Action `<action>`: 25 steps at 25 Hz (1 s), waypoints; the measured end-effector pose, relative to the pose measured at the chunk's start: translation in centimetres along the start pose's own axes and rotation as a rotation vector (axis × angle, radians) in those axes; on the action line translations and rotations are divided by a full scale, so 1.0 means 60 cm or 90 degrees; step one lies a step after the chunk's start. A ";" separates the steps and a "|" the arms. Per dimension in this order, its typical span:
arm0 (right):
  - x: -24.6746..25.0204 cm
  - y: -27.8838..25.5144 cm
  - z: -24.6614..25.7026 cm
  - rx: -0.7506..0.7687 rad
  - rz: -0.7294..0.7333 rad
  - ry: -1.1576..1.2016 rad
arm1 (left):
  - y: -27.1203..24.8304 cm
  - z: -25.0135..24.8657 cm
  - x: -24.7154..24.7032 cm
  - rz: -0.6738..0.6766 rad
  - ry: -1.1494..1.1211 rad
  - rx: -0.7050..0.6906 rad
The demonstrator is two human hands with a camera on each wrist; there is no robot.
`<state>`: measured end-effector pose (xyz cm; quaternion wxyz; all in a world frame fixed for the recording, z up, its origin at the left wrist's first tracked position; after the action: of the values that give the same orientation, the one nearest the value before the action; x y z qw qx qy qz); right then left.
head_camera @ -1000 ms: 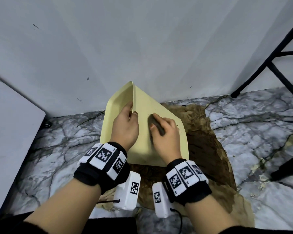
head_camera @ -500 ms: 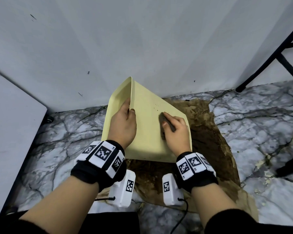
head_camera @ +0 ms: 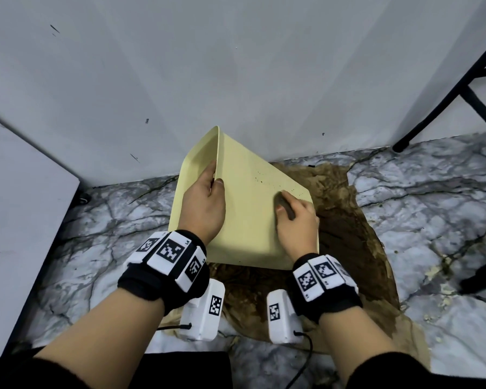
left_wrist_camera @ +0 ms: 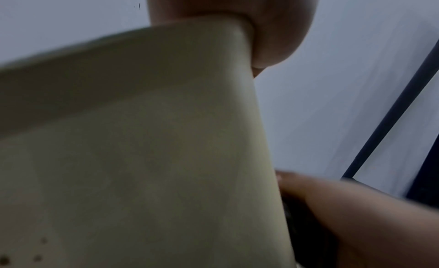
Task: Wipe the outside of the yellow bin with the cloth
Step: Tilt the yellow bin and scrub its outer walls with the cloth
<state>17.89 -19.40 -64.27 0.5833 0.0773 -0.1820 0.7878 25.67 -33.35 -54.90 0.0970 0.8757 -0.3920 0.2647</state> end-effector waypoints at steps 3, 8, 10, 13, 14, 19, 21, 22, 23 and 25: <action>-0.043 -0.031 0.087 0.169 0.039 0.001 | 0.001 0.001 -0.002 -0.003 0.003 -0.009; -0.043 -0.026 0.082 0.188 0.054 0.028 | -0.002 0.004 0.003 -0.001 -0.006 -0.010; -0.029 -0.007 0.045 0.132 0.042 0.032 | 0.001 0.006 0.005 -0.001 -0.012 0.001; 0.000 0.020 -0.031 0.025 -0.002 0.026 | 0.000 0.001 0.009 0.012 0.001 0.005; 0.011 0.026 -0.057 -0.018 -0.015 0.023 | -0.001 -0.002 0.009 0.015 0.006 0.002; 0.035 0.033 -0.120 -0.108 -0.074 0.028 | 0.004 -0.015 0.009 0.041 0.030 -0.017; 0.034 0.030 -0.120 -0.107 -0.080 0.033 | 0.011 -0.017 0.009 0.059 -0.003 0.013; 0.034 0.026 -0.120 -0.105 -0.086 0.038 | 0.012 -0.018 0.009 0.056 -0.025 0.028; 0.034 0.020 -0.120 -0.101 -0.092 0.046 | 0.012 -0.019 0.008 0.045 -0.038 0.035; 0.033 0.009 -0.112 -0.085 -0.101 0.055 | 0.010 -0.022 0.007 0.027 -0.020 0.028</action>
<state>17.40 -15.23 -69.92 0.6548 0.0179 -0.2020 0.7281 24.96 -33.50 -53.61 0.0655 0.8732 -0.4060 0.2616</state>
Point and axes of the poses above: each hand's wrist, its own y-axis towards the middle knuckle, its own x-axis out of the back of the hand, z = x × y, the point moved 4 cm from there along y, towards the middle knuckle
